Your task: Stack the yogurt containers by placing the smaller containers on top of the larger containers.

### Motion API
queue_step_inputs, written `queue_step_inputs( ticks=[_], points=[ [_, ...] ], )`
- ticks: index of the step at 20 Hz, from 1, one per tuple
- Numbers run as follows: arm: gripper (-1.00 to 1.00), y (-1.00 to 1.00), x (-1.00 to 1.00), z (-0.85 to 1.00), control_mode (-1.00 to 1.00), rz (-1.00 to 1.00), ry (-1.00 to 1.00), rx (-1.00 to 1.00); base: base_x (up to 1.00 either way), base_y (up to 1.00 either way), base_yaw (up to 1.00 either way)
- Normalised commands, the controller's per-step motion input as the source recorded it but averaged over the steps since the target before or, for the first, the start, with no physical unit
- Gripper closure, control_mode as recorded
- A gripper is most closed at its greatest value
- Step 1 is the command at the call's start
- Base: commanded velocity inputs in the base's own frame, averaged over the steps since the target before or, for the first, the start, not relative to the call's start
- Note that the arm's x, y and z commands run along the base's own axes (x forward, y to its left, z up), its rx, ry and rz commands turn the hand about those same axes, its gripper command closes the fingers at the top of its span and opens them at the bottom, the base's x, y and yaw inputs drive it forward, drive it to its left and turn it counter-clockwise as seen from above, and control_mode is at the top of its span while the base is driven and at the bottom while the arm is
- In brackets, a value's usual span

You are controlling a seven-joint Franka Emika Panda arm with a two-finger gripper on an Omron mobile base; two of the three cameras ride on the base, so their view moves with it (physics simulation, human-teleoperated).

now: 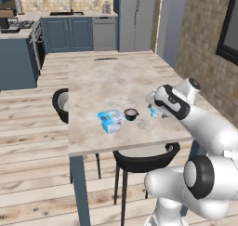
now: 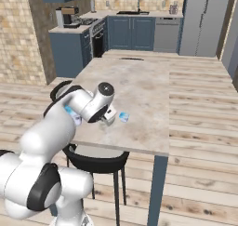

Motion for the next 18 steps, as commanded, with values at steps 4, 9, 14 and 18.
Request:
queue_step_inputs(
  ticks=[4,9,14,18],
  points=[
    [-1.00,0.04,0.14,-0.11,-1.00,0.00,0.00,0.00,0.00,0.00,0.00],
    [-1.00,0.09,0.02,-0.12,-1.00,0.00,0.00,0.00,0.00,0.00,0.00],
    [-1.00,0.15,0.02,-0.14,-1.00,0.00,-0.01,0.00,0.00,0.00,0.00],
    [-1.00,0.10,0.08,-0.17,-1.00,0.00,-0.01,0.00,0.00,0.00,0.00]
  ],
)
